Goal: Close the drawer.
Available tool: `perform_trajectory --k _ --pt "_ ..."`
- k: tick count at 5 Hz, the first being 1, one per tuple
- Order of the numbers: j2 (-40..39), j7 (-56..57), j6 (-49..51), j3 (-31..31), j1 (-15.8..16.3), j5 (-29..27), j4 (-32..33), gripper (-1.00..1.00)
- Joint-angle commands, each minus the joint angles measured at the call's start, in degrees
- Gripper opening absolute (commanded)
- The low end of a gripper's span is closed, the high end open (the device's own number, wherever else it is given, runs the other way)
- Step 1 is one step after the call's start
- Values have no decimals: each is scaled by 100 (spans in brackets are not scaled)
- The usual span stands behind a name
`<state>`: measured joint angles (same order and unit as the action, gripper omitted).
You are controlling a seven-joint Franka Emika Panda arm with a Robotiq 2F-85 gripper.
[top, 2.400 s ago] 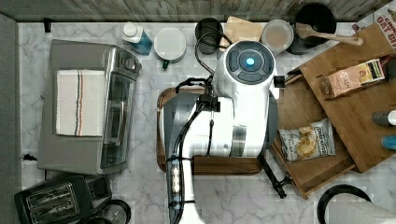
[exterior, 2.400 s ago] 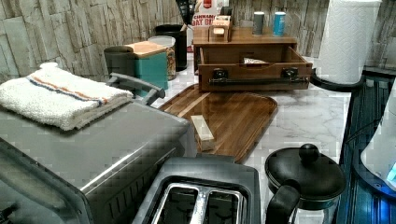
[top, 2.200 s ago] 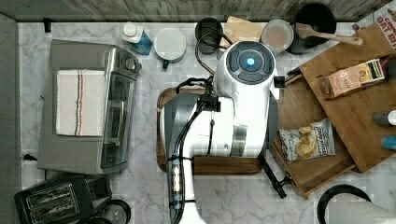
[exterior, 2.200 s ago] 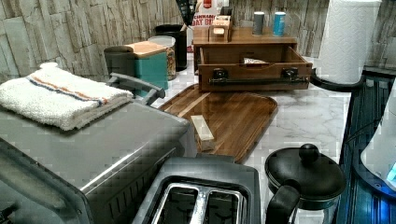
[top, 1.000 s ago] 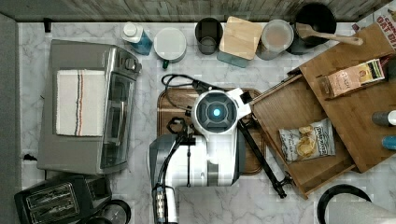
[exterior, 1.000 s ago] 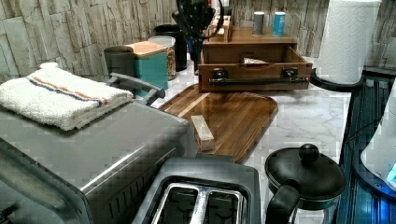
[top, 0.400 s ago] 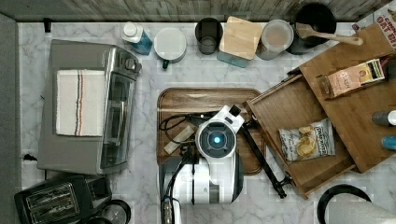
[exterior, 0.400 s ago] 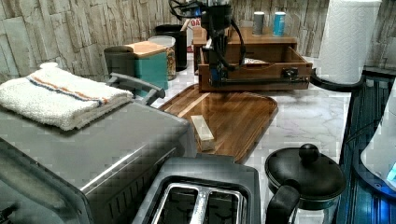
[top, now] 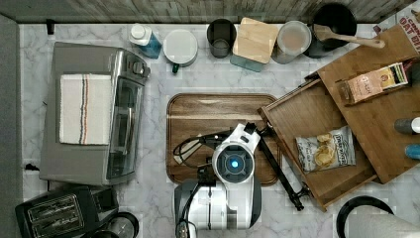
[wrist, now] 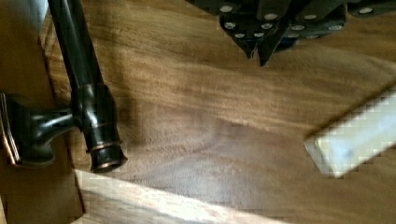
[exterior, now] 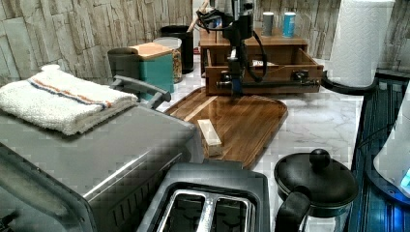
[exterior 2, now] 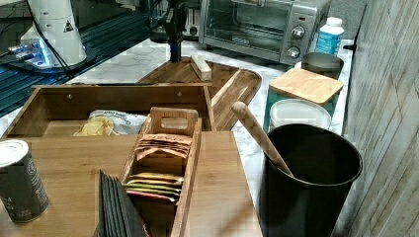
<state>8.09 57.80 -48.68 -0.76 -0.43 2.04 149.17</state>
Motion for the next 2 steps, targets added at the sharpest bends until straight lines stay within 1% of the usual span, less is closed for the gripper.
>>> perform_trajectory --k 1,2 --pt "-228 1850 -235 -756 -545 109 -169 -100" --pt "-413 2079 -19 -895 -518 -33 -273 -100"
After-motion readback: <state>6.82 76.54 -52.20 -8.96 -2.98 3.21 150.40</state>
